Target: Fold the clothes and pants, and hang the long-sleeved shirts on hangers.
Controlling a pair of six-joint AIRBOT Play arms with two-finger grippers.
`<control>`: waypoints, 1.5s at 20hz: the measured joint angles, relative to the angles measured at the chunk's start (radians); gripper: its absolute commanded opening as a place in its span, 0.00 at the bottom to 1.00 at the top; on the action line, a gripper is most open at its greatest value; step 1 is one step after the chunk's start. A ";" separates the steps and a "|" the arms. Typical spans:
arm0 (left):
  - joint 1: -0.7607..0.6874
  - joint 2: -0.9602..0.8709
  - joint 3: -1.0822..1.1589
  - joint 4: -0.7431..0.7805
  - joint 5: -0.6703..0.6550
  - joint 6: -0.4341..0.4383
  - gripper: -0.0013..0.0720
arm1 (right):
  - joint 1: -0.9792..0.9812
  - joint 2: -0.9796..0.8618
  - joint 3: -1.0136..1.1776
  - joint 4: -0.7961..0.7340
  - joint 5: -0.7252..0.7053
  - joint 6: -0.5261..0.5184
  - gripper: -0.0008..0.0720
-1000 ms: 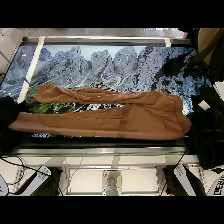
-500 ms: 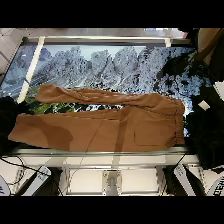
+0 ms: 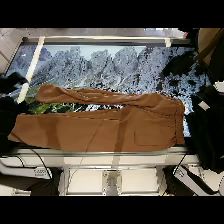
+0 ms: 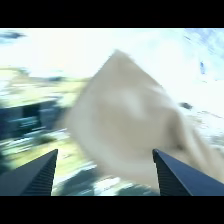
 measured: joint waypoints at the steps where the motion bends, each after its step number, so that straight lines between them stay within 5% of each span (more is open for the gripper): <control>1: -0.035 -0.068 0.061 0.024 -0.023 -0.034 0.94 | 0.023 -0.026 0.005 0.006 -0.007 0.000 0.53; 7: -0.180 -0.373 0.332 0.198 -0.120 -0.208 0.93 | 0.105 -0.115 0.017 -0.016 -0.027 -0.024 0.53; 14: -0.272 -0.499 0.436 0.229 -0.136 -0.252 0.92 | 0.121 -0.130 0.018 -0.063 -0.032 -0.038 0.53; 18: -0.293 -0.521 0.445 0.229 -0.118 -0.279 0.65 | 0.122 -0.132 0.018 -0.080 -0.042 -0.050 0.53; 19: -0.296 -0.527 0.446 0.224 -0.116 -0.282 0.50 | 0.122 -0.133 0.018 -0.083 -0.047 -0.053 0.53; 21: -0.300 -0.536 0.447 0.214 -0.115 -0.282 0.04 | 0.122 -0.134 0.018 -0.085 -0.057 -0.057 0.53; 28: -0.297 -0.479 0.454 0.206 -0.109 -0.216 0.03 | 0.122 -0.153 0.018 -0.135 -0.093 -0.053 0.55; 30: -0.291 -0.430 0.455 0.246 -0.109 -0.211 0.03 | 0.122 -0.200 0.018 -0.154 -0.111 -0.044 0.67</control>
